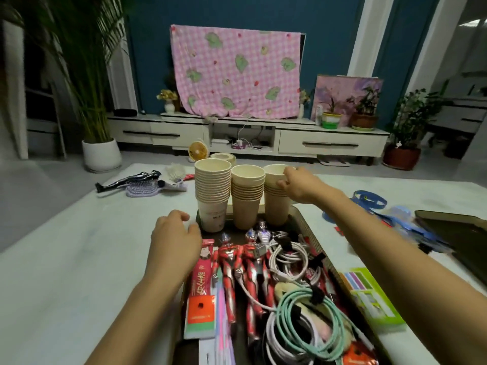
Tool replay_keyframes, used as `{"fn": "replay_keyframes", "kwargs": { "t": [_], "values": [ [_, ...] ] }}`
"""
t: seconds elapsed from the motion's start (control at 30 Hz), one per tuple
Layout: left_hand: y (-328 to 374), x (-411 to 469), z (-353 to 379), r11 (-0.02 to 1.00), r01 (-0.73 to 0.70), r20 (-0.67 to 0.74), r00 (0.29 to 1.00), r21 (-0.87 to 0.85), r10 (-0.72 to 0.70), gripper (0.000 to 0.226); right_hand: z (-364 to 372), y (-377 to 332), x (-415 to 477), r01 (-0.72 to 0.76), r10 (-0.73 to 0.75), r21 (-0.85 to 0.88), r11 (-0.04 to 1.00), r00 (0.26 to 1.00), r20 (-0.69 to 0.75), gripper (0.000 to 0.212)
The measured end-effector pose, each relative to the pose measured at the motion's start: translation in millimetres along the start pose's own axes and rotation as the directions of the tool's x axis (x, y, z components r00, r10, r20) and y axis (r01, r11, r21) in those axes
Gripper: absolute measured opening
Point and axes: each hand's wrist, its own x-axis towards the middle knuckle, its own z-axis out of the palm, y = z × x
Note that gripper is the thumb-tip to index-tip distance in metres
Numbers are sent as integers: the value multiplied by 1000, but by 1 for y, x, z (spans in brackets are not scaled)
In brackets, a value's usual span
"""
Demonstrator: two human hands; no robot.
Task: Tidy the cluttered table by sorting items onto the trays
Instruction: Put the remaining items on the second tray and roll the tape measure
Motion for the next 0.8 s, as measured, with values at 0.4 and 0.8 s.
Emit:
{"fn": "replay_keyframes", "kwargs": {
  "t": [0.4,0.8],
  "values": [
    [-34,-9,8,938,66,189,972,341,-137,43,-21,68,-47,-176,126,63,982,872,474,46],
    [-11,-34,11,875,67,200,962,479,-183,19,0,83,-125,-309,146,258,916,852,502,18]
  ]
}}
